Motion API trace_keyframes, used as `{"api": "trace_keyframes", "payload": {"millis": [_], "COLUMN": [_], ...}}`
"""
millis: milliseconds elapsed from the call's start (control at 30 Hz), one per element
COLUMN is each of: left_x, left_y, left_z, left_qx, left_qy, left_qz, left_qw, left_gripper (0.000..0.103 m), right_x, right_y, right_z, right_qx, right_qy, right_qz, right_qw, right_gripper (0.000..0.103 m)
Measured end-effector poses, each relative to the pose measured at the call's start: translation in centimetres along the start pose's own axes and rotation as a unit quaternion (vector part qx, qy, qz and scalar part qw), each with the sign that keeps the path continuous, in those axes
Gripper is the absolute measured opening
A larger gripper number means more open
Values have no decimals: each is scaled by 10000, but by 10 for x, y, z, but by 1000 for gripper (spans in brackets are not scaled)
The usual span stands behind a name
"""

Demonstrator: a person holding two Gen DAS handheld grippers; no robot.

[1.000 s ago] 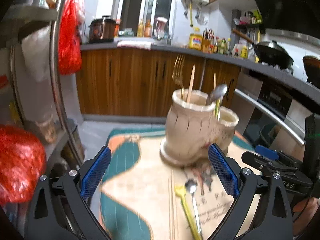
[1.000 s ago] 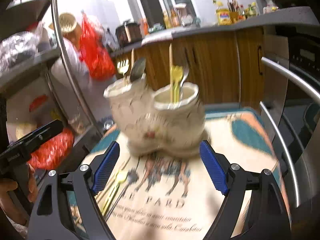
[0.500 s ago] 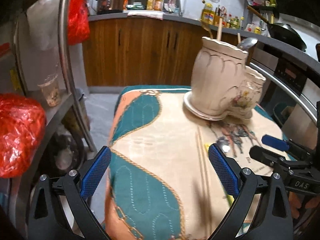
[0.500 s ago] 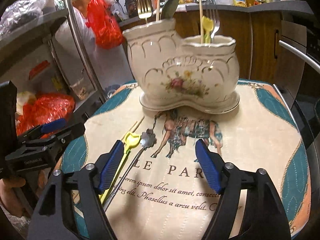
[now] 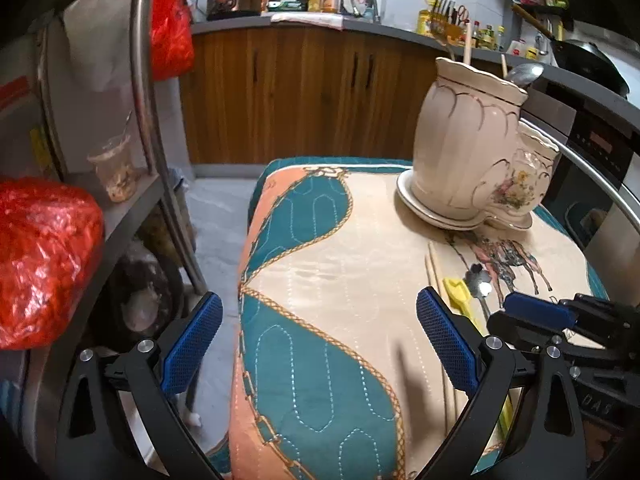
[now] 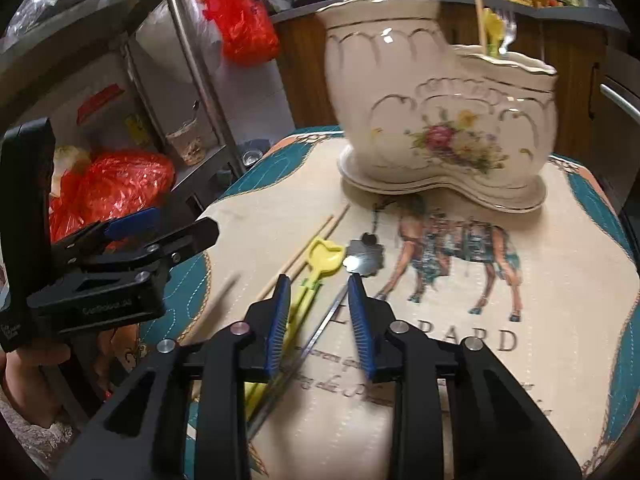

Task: Organize utensils
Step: 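Open both tools and withdraw them back over the remaining utensils, then grasp a wooden chopstick with the left tool while the right tool grasps a yellow-handled utensil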

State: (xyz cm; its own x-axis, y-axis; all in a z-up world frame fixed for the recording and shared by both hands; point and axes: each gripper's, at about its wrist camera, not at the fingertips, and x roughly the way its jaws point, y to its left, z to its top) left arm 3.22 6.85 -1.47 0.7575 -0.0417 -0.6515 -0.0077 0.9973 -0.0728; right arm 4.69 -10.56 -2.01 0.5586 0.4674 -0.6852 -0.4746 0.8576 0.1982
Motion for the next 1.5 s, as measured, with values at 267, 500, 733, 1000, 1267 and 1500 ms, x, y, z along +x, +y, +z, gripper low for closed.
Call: {"api": "trace_keyframes", "payload": {"millis": [267,500,733,1000,1267,1500], "left_x": [0,2,1,5,6,12], "left_y": [1,4,0,-21,-48,-47], "left_z": [0,2,3,-1,-4,-5], "left_qx": [19,-43,-39,337,788,794], "left_qy": [-12,1,-3,156,216,440], "left_qz": [-41,-101,-160,-319,-424,-515], "left_qw": [10000,9999,9999,9988,9958,9945], "left_gripper": [97,97,97,97,93,56], "right_x": [17,27,11,-23,-34,-42], "right_y": [10,17,-4,-30,-48,-64], "right_z": [4,4,8,12,10,8], "right_qx": [-184,-418,163,543,637,749], "right_qy": [173,295,58,-371,-467,-535], "right_qz": [-176,-395,94,257,106,30], "right_qw": [9995,9979,9998,9975,9968,9957], "right_gripper": [25,17,10,10,10,10]}}
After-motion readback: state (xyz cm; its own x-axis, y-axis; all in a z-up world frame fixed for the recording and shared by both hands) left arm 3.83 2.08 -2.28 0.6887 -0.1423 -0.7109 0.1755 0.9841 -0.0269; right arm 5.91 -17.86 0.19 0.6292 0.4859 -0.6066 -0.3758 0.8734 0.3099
